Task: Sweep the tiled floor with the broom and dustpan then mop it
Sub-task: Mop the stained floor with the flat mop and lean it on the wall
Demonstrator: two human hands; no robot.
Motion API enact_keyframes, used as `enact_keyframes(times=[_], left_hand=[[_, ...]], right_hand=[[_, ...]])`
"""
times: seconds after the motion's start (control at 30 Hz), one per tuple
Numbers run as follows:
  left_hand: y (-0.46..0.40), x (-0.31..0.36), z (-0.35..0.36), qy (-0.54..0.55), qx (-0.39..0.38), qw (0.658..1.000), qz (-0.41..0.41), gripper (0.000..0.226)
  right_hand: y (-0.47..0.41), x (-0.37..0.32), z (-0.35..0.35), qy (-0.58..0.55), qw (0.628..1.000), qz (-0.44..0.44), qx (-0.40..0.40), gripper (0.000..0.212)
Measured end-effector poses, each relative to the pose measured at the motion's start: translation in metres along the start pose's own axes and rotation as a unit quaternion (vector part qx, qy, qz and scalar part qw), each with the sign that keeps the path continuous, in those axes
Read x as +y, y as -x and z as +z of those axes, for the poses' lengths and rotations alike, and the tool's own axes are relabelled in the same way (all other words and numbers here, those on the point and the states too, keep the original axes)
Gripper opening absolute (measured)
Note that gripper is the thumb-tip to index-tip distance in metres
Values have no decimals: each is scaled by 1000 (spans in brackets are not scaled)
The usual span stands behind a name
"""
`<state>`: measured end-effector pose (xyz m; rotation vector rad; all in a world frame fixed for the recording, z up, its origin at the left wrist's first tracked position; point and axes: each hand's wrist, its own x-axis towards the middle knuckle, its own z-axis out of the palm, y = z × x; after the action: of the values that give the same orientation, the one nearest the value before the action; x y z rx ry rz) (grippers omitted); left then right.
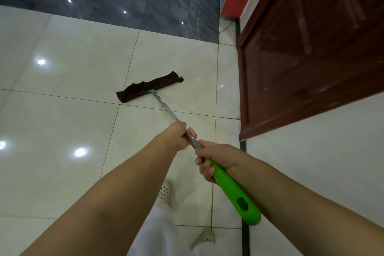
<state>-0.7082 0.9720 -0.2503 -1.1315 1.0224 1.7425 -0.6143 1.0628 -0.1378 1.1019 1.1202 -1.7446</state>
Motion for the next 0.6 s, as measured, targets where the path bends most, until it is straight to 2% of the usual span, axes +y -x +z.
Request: enact_keyframes(times=[0.17, 0.3, 0.43, 0.6], left_hand=[[18, -77, 23, -31, -30, 999, 6, 33], [31, -154, 48, -68, -45, 997, -5, 31], [46, -230, 70, -85, -67, 993, -38, 18], [74, -306, 85, -94, -102, 987, -75, 30]], right_hand=[[41, 44, -59, 3, 1000, 15, 4, 32], [76, 88, -114, 12, 1000, 16, 24, 38], [114, 136, -165, 4, 999, 6, 41, 43], [162, 187, -208, -5, 998, 4, 59, 47]])
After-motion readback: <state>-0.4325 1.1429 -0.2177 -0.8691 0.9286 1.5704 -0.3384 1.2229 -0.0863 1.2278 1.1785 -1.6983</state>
